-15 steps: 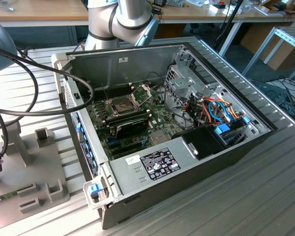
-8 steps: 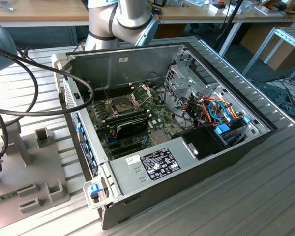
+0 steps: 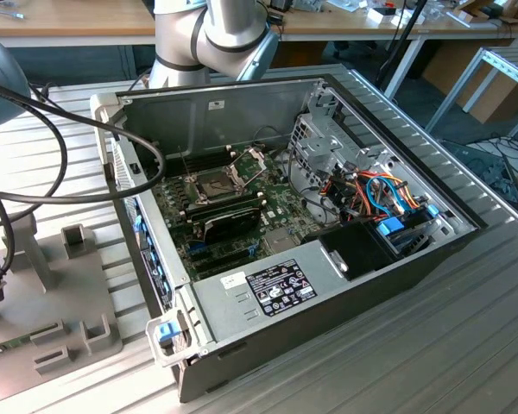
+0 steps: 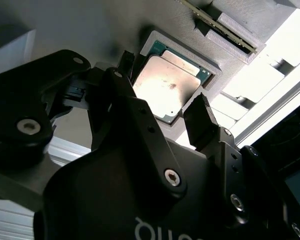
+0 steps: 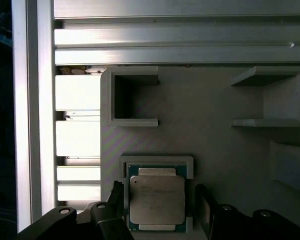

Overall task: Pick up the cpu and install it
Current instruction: 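Pick up the cpu and move it towards the insertion slot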

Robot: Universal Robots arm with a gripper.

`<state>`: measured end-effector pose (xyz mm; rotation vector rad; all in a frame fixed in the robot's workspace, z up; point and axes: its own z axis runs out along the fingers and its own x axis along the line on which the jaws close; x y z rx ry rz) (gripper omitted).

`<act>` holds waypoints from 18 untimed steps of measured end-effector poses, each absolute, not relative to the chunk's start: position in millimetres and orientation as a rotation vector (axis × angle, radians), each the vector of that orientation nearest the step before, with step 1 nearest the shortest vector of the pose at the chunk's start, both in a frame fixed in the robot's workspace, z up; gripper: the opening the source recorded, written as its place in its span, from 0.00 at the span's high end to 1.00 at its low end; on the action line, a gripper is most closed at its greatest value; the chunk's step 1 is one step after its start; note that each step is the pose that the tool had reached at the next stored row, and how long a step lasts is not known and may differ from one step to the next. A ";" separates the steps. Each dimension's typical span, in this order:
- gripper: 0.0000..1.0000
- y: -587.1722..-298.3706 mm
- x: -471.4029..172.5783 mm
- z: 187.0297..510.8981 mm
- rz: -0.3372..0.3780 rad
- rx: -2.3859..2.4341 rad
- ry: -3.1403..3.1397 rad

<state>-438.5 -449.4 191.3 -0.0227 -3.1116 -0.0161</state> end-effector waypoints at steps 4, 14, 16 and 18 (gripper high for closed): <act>0.33 -449.4 -438.5 191.3 -0.016 -0.022 -3.112; 0.41 -449.5 -438.5 191.3 -0.016 -0.021 -3.112; 0.41 -449.4 -439.5 191.2 -0.016 -0.021 -3.112; 0.41 -449.4 -439.5 191.3 -0.016 -0.021 -3.112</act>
